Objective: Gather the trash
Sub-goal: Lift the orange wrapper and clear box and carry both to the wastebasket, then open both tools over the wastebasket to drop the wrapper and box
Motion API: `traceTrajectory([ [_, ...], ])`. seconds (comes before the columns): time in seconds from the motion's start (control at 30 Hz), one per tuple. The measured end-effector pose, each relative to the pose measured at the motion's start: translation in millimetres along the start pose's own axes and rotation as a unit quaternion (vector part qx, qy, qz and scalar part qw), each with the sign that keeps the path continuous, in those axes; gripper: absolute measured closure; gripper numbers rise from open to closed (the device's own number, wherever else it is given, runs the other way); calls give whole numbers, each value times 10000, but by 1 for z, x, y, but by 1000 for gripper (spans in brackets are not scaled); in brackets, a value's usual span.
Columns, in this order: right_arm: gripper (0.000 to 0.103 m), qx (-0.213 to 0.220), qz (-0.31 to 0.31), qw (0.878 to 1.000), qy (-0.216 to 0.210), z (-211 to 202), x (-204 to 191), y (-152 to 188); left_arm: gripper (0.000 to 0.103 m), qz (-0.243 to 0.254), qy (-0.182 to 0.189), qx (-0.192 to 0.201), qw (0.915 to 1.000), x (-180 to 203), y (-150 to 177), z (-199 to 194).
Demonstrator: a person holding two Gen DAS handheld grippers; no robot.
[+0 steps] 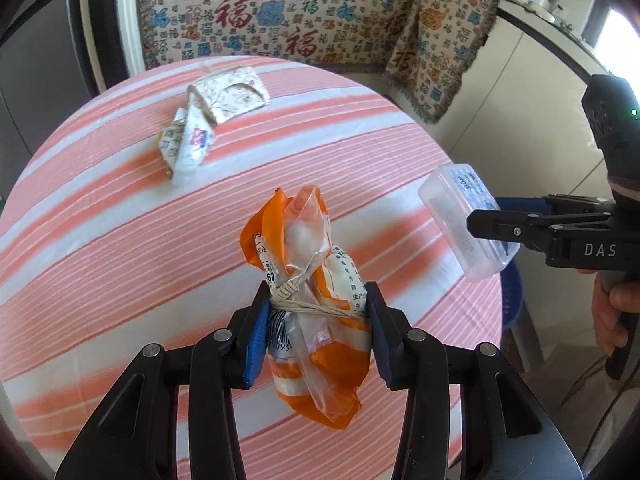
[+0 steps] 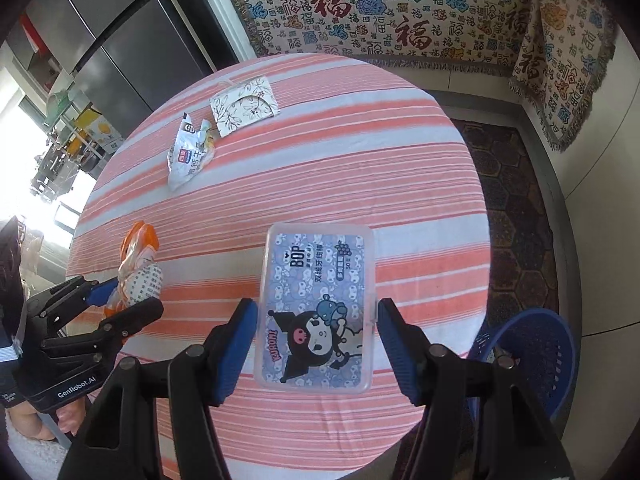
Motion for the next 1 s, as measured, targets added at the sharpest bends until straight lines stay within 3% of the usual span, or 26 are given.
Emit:
traceTrajectory([
  [0.2, 40, 248, 275, 9993, 111, -40, 54, 37, 58, 267, 428, -3, 9987, 71, 2, 3],
  [0.47, 40, 288, 761, 9933, 821, -85, 169, 119, 58, 668, 1058, -316, 9916, 189, 22, 40],
  [0.73, 40, 256, 1624, 9814, 987, -80, 260, 188, 58, 957, 1355, -821, 9827, 279, 49, 98],
  [1.0, 40, 257, 2055, 9738, 944, -61, 306, 226, 58, 1245, 1279, -1171, 9769, 316, 67, 141],
])
Point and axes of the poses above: each gripper's, at about its wrist camera, not at the fingertips, and z roughly the way its jaws point, x to its right, y to its underside, the point moved 3 cm from there along z, roughly the way its jaws point, and after that the axes turned 15 degrees about -z, right-handed, at the moved point
